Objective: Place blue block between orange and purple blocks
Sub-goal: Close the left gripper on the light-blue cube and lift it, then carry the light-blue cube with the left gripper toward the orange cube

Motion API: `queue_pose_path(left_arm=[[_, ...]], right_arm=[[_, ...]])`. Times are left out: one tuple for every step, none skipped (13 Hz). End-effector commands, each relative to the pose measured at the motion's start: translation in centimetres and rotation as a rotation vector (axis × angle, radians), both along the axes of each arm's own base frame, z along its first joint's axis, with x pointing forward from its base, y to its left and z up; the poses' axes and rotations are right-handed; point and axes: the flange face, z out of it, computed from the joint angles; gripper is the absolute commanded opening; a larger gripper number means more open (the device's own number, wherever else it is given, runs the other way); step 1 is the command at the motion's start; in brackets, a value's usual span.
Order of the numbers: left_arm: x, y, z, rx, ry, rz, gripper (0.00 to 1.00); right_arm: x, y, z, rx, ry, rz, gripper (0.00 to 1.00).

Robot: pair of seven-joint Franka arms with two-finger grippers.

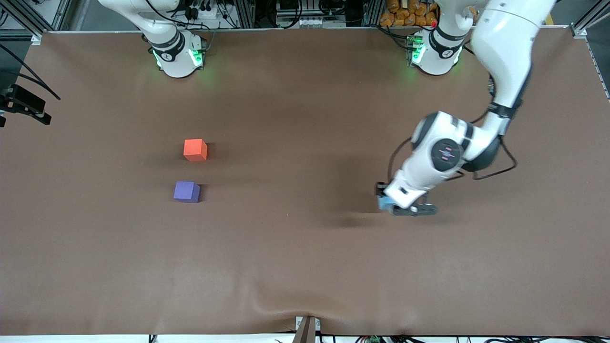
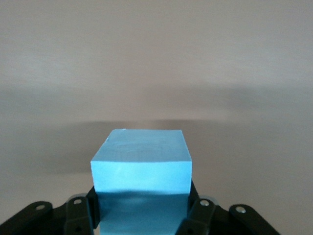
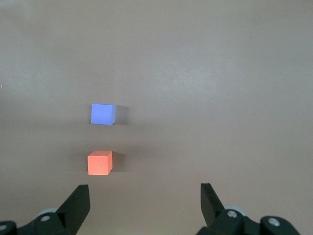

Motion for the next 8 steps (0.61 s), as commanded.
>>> queue_pose_path(left_arm=[[-1.7,-7.6,1.8,-0.003,0.004,0.047,0.0],[-2.4,-10.4,2.3,-0.009,0.012,0.091,0.0],[-3.2,-13.1,2.7,-0.016,0.021,0.133,0.0],[-4.2,-15.6,3.0,-0.017,0.032,0.163,0.0],[-5.2,-17.4,3.0,-0.014,0.05,0.204,0.0],[-5.8,-19.1,3.1,-0.025,0.055,0.248,0.0],[-6.6,-20.6,3.0,-0.028,0.062,0.292,0.0],[-7.4,-21.9,3.0,-0.031,0.065,0.331,0.0]], right_arm=[[-0.1,-0.3,0.2,0.021,0.004,-0.003,1.0],[-0.1,-0.3,0.1,0.02,0.005,-0.003,1.0],[-0.1,-0.3,0.1,0.021,0.005,-0.003,1.0],[-0.1,-0.3,0.1,0.021,0.007,-0.003,1.0],[-0.1,-0.5,0.1,0.021,0.007,-0.006,1.0],[-0.1,-0.6,0.1,0.021,0.007,-0.007,1.0],[-0.2,-1.0,0.1,0.021,0.007,-0.015,1.0],[-0.3,-1.5,0.1,0.022,0.008,-0.026,1.0]])
